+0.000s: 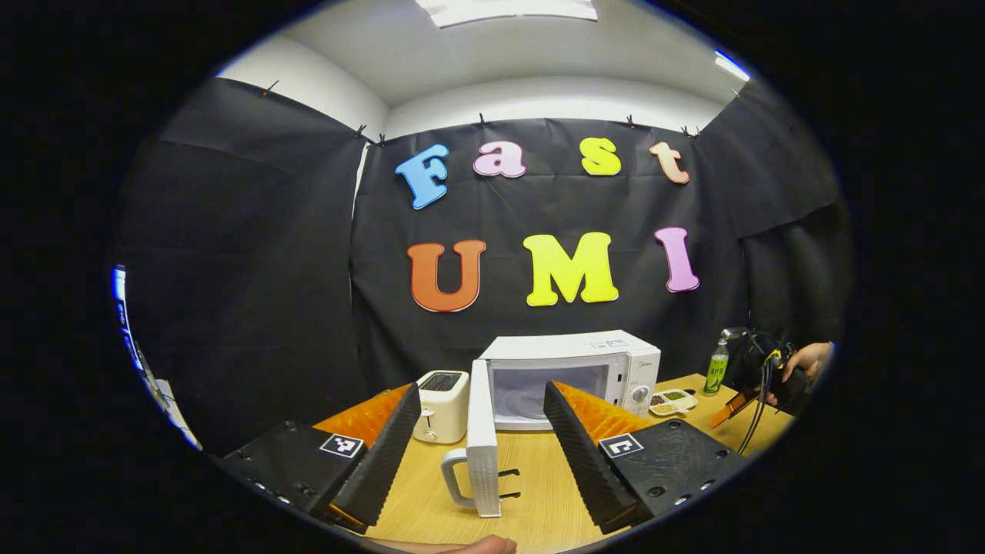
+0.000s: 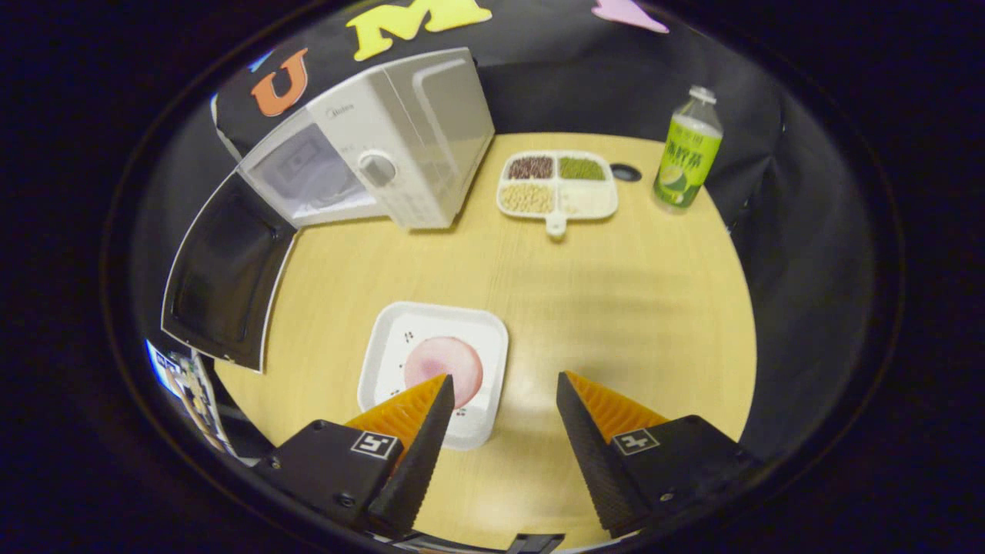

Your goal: Open the microwave oven with the left hand, put the food in, and close the microwave oven.

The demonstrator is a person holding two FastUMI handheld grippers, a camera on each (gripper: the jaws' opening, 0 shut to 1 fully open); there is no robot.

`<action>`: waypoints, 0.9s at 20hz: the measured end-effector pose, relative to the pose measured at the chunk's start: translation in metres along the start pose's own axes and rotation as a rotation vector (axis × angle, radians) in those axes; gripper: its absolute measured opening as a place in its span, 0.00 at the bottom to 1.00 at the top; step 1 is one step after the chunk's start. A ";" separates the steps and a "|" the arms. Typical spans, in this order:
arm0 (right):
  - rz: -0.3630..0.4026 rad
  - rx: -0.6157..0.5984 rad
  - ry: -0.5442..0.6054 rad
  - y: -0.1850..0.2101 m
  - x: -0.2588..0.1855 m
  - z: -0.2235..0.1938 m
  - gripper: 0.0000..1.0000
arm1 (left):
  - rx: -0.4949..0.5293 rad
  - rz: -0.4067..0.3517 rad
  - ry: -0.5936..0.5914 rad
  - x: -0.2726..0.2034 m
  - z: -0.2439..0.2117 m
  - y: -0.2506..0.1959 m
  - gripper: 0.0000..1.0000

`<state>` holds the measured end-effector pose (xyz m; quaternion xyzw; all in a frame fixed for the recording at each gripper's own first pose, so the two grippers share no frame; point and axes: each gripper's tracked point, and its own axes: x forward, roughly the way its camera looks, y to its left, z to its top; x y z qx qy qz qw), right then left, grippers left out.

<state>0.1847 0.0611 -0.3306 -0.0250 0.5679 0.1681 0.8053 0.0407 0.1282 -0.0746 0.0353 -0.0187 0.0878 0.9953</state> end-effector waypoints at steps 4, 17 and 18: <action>0.043 0.022 0.059 0.002 0.016 -0.008 0.68 | -0.002 0.004 0.015 -0.002 -0.003 -0.004 0.96; 0.257 0.180 0.288 0.010 0.063 -0.016 0.00 | 0.016 0.009 0.037 0.001 -0.007 -0.010 0.96; 0.282 0.186 0.295 0.011 0.062 -0.015 0.04 | 0.016 0.011 0.036 0.001 -0.006 -0.009 0.96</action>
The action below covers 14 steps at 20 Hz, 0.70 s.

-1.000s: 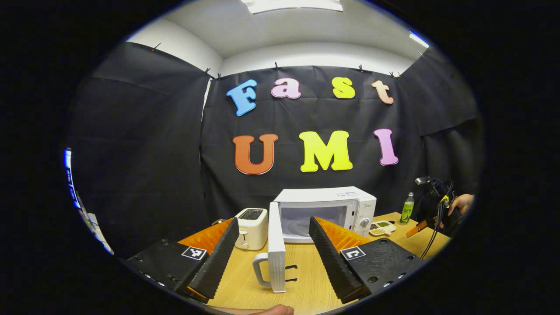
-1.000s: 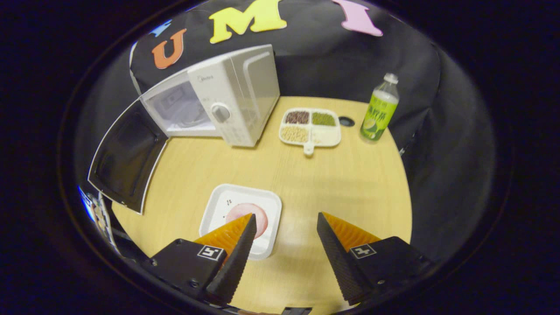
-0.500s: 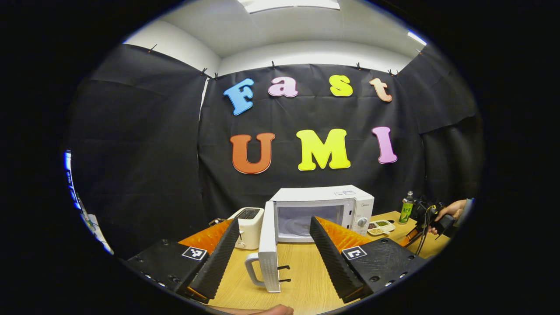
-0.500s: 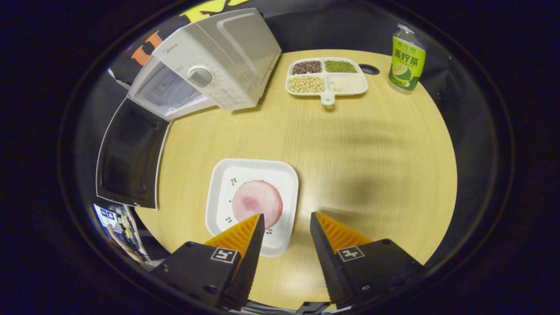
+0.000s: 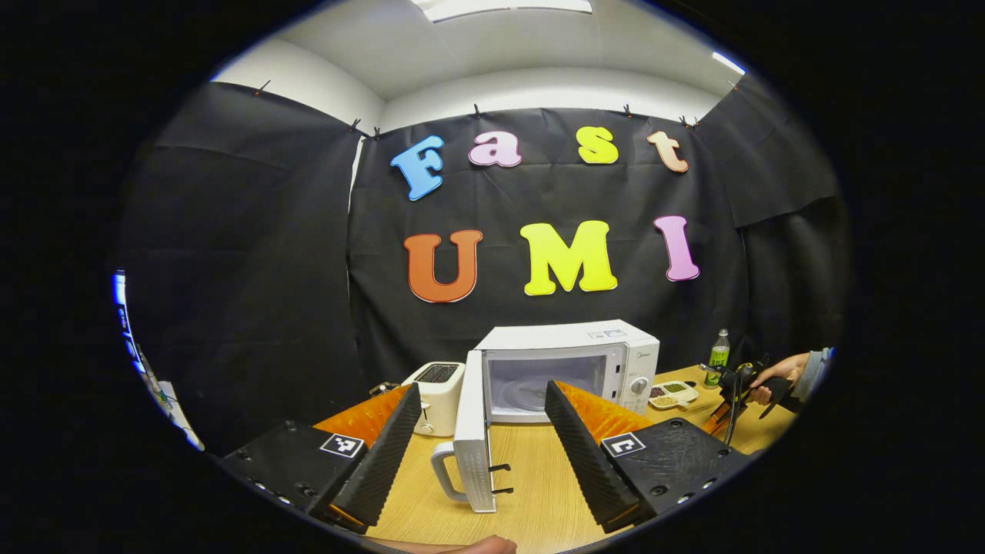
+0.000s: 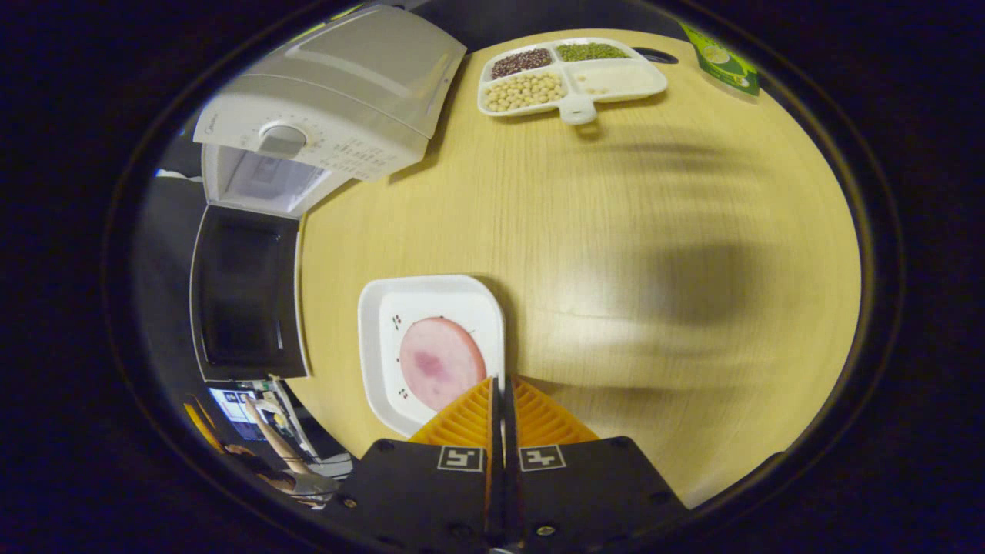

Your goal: Open the microwave oven with the left hand, put the food in, and close the microwave oven.

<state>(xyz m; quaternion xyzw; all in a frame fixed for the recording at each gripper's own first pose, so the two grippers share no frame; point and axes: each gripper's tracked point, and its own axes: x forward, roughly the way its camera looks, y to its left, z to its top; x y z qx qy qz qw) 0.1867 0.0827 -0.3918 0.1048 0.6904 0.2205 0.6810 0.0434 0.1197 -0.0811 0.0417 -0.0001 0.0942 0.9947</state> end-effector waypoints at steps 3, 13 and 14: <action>0.033 0.034 -0.003 0.002 0.000 0.000 0.04 | -0.006 0.006 -0.011 -0.003 0.004 0.003 0.96; 0.131 0.052 -0.085 0.038 -0.033 -0.019 0.00 | -0.018 -0.029 -0.008 -0.011 -0.004 0.003 0.96; 0.132 0.044 -0.094 0.045 -0.036 -0.020 0.00 | -0.017 -0.036 -0.007 -0.013 -0.006 0.002 0.96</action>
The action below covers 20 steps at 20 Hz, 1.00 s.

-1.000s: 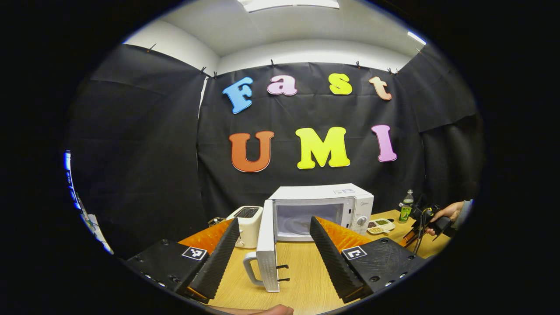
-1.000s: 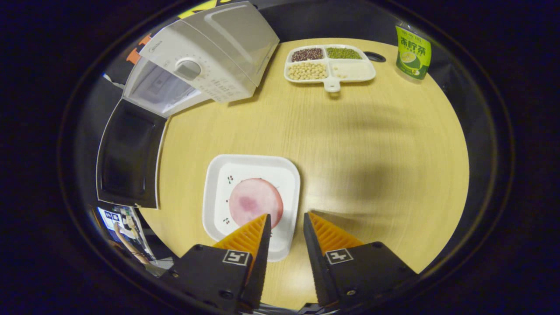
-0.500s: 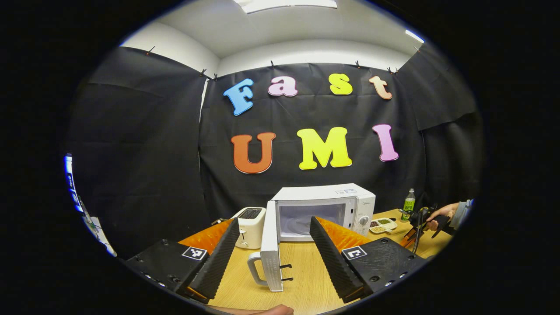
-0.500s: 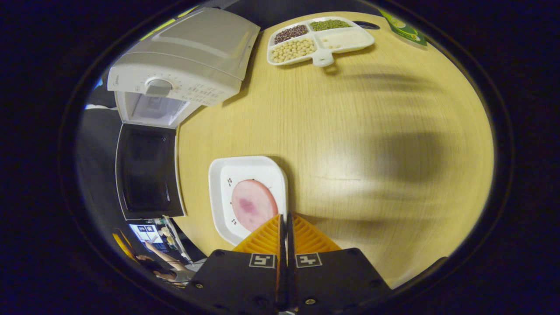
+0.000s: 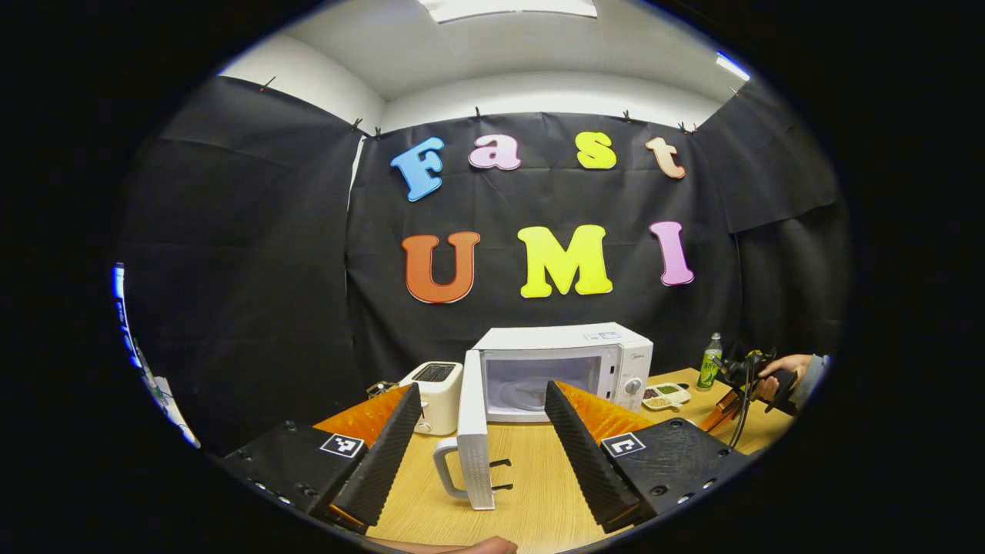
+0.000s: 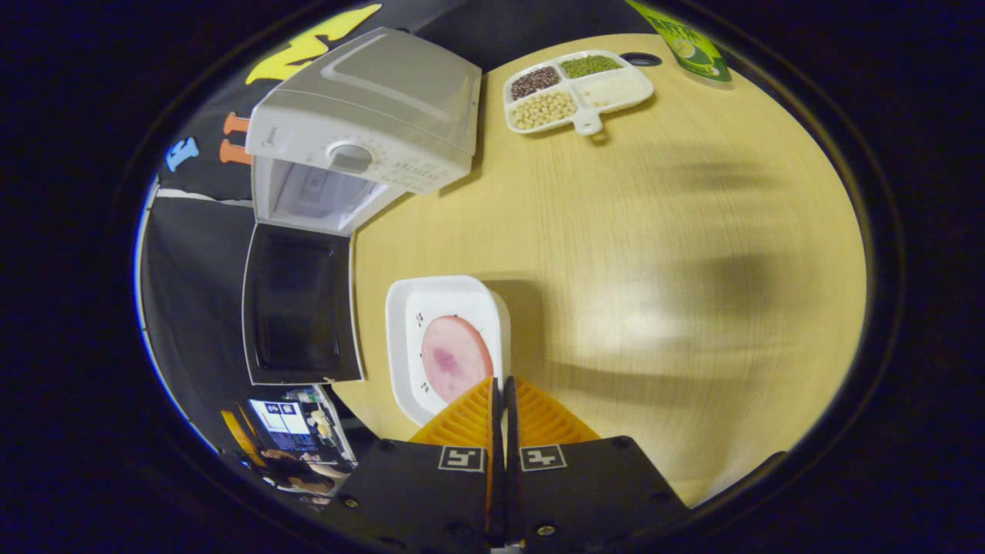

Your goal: Open the microwave oven with the left hand, put the food in, and close the microwave oven.

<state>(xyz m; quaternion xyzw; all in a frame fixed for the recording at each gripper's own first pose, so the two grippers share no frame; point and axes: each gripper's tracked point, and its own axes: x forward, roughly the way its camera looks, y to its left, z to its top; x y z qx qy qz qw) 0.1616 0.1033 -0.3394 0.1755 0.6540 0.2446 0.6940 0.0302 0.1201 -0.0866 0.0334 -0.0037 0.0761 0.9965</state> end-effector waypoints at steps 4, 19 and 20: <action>0.004 -0.032 -0.026 0.034 0.001 -0.003 0.04 | -0.011 -0.017 -0.001 -0.007 -0.004 0.010 0.96; 0.177 0.303 -0.366 0.183 0.102 0.014 0.00 | -0.045 0.019 0.021 -0.033 -0.031 0.092 0.95; 0.192 0.298 -0.382 0.194 0.108 0.018 0.04 | -0.038 0.023 0.027 -0.031 -0.031 0.097 0.95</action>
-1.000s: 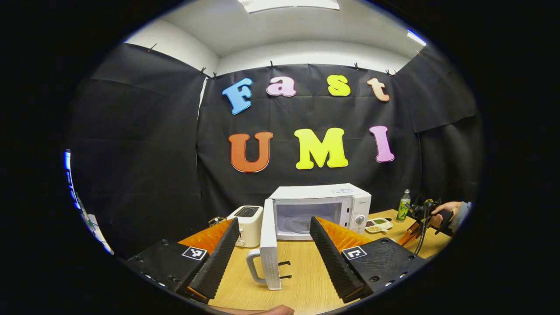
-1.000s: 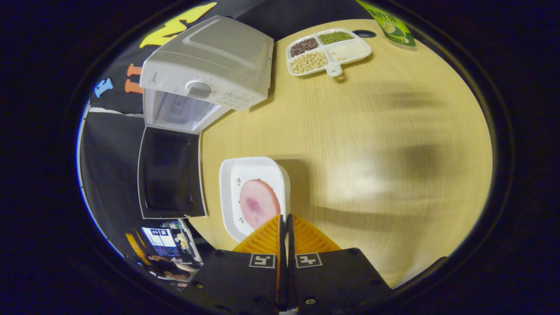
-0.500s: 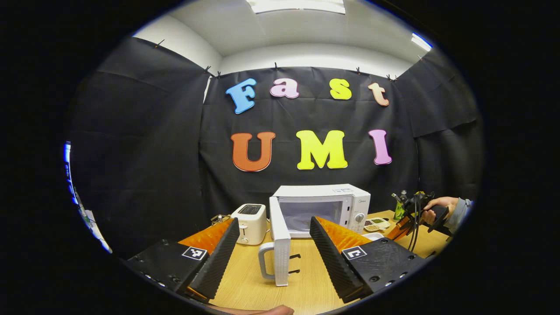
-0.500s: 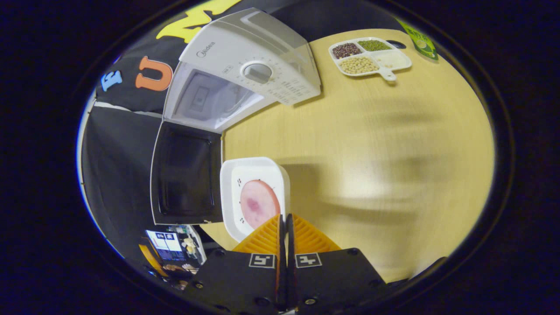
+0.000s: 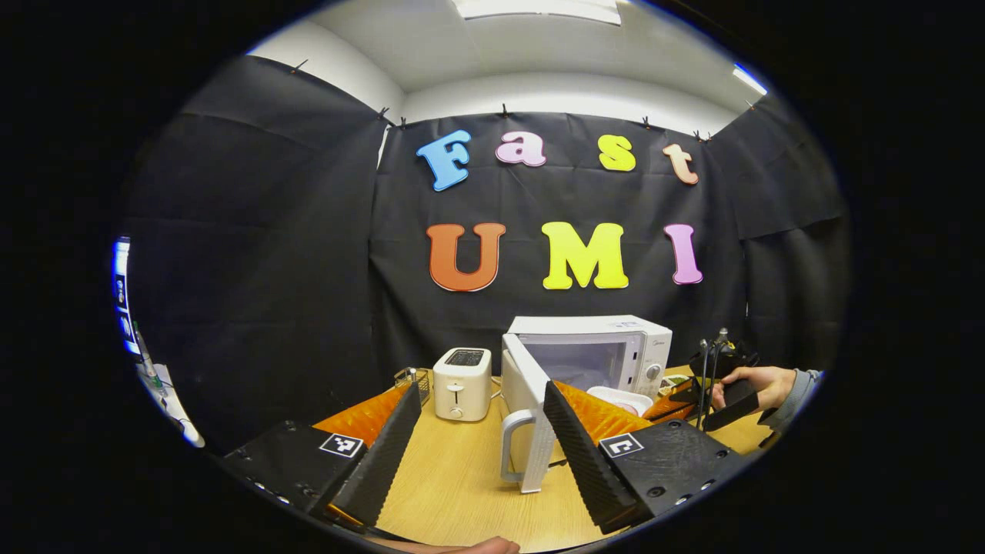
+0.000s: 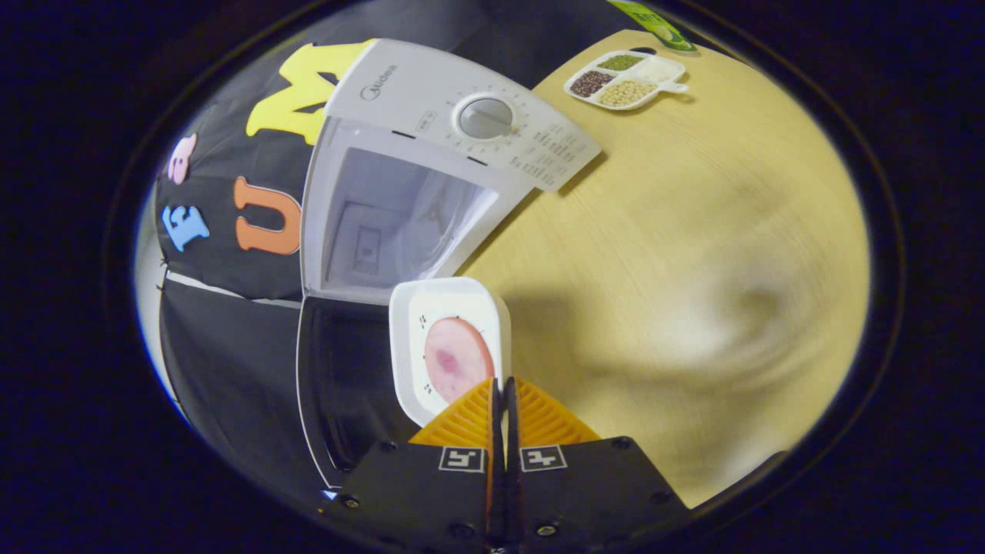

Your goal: Open the microwave oven with the left hand, put the food in, and close the microwave oven.

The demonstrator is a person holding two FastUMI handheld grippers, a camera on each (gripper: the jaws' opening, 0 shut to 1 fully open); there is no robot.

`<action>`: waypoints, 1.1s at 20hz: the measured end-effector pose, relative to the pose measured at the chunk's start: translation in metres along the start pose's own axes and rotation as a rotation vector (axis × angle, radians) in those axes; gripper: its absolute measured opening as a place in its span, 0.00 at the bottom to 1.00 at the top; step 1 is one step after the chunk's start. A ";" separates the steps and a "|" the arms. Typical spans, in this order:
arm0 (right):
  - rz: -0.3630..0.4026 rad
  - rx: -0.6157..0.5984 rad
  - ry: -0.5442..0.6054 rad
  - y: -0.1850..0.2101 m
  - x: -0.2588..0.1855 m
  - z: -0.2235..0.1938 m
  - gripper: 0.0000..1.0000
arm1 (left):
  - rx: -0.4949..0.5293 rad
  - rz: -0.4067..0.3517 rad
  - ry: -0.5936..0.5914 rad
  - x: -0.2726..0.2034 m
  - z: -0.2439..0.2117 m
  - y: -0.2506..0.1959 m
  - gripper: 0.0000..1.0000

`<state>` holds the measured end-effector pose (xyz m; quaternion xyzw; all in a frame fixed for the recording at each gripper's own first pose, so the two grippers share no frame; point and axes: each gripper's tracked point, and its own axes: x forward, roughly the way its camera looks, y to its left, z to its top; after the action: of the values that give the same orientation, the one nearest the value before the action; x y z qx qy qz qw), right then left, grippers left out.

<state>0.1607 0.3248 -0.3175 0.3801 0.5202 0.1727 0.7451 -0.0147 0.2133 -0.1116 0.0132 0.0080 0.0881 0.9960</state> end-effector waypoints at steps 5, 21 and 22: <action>0.109 0.061 -0.100 0.042 0.042 0.002 0.04 | -0.019 -0.017 0.007 -0.001 -0.001 0.009 0.95; 0.176 0.380 -0.621 0.073 0.155 0.136 0.04 | 0.010 -0.147 -0.004 0.029 0.001 -0.024 0.84; 0.174 0.379 -0.652 0.074 0.160 0.141 0.04 | 0.020 -0.145 0.005 0.032 -0.003 -0.024 0.84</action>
<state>0.3630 0.4229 -0.3410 0.5889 0.2444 0.0060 0.7703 0.0206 0.1954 -0.1153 0.0225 0.0122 0.0156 0.9996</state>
